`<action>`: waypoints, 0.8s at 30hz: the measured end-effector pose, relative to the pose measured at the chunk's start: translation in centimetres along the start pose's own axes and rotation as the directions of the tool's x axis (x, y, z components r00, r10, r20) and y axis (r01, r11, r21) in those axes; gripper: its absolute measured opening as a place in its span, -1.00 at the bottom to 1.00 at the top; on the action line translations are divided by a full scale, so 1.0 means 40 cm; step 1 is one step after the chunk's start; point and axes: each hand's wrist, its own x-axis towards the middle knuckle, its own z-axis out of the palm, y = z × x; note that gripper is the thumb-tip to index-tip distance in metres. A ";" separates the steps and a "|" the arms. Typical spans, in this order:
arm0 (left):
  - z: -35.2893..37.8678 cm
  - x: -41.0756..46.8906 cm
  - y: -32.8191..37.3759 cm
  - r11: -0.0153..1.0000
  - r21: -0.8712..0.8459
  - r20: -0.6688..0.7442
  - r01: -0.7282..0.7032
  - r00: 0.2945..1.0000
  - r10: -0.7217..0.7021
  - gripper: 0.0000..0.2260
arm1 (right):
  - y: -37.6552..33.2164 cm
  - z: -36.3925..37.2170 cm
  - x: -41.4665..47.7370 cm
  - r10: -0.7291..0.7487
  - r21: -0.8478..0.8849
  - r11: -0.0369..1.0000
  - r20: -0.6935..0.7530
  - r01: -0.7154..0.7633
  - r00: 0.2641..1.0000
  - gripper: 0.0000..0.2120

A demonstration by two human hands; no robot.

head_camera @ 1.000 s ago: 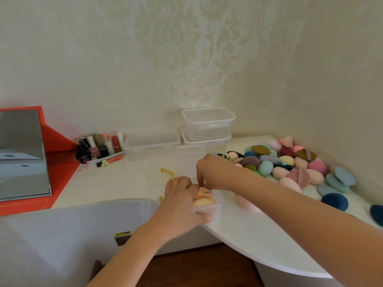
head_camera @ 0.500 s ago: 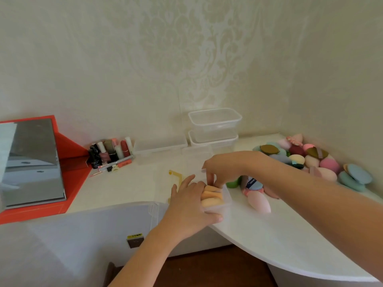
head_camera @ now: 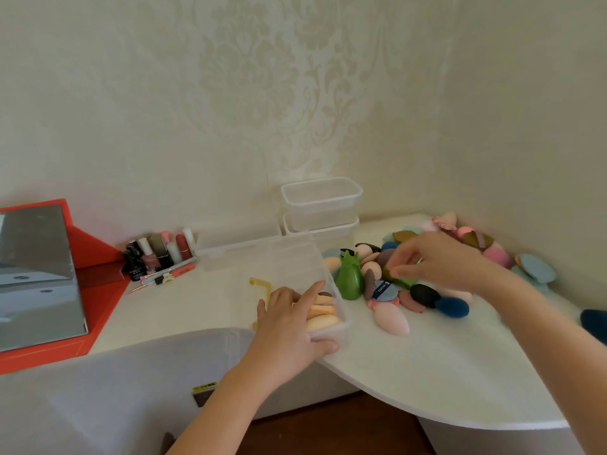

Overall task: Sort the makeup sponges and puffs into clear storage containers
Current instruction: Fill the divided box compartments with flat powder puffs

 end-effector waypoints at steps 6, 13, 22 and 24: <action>-0.020 0.004 0.023 0.999 0.035 0.056 0.041 0.998 -0.043 -0.20 | 0.015 0.093 0.037 0.195 0.057 0.980 -0.132 -0.189 0.972 -0.65; -0.020 -0.019 0.032 0.999 0.030 0.061 0.029 0.998 -0.030 -0.19 | 0.018 0.160 0.097 0.276 -0.022 0.960 -0.081 -0.279 0.958 -0.71; -0.018 -0.040 0.018 0.999 -0.034 0.061 -0.021 0.998 0.023 -0.15 | 0.018 0.112 0.082 0.248 -0.014 0.965 -0.284 -0.263 0.926 -0.72; -0.026 -0.048 0.021 0.999 -0.015 0.078 -0.029 0.996 0.030 -0.14 | 0.009 0.084 0.068 0.234 0.043 0.971 -0.344 -0.234 0.909 -0.79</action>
